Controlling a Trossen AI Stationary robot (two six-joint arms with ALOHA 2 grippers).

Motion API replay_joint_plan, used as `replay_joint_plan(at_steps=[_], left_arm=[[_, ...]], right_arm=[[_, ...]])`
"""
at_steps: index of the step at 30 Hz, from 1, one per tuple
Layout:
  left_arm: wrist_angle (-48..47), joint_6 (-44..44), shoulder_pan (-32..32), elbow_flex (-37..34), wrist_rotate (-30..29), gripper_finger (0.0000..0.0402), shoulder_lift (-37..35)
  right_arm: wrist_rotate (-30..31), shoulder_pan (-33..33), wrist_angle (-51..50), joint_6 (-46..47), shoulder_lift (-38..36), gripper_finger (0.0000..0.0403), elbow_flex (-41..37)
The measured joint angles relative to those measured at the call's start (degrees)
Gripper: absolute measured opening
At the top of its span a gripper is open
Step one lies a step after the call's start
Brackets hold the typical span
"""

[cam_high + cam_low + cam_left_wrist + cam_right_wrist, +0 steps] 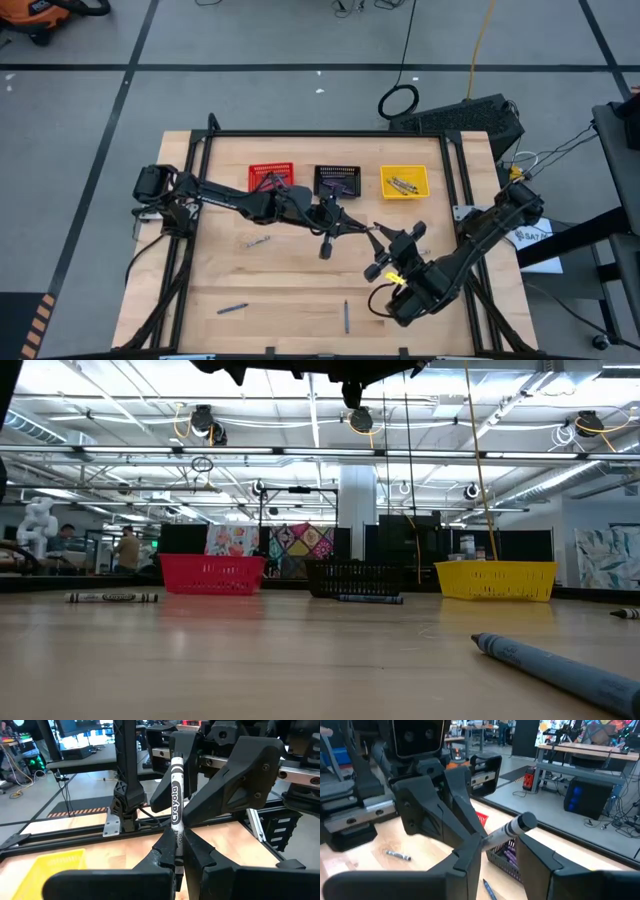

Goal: Sort crayons
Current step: Put the black crayon into the yellow bin

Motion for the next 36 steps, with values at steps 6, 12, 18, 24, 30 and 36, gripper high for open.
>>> replay_joint_plan(at_steps=[6, 12, 18, 24, 30, 36], left_arm=[[-0.02, 0.02, -0.02, 0.00, -0.02, 0.0008, 0.00], [-0.13, 0.17, 0.21, 0.00, -0.08, 0.0008, 0.00], [-0.27, -0.07, 0.44, 0.00, 1.01, 0.0005, 0.00], [-1.74, 1.65, 1.19, 0.00, -1.09, 0.0007, 0.00], [-5.33, 2.78, 3.17, 0.00, -1.57, 0.0008, -0.02], [-12.09, 3.17, 4.78, 0.00, -1.82, 0.0008, -0.02]], right_arm=[[1.29, -0.75, 0.69, -1.12, 0.00, 0.0092, 0.00], [1.31, -1.29, 1.95, -2.69, 0.00, 0.0026, 0.07], [0.10, -1.67, 0.86, -3.53, -0.20, 0.0005, 0.02], [-1.13, -2.95, -1.15, -4.40, -0.78, 0.0003, 0.02], [-6.19, -7.20, -9.36, -4.39, -2.81, 0.0001, 0.00], [-12.43, -13.71, -17.39, -8.35, -4.11, 0.0001, -0.02]])
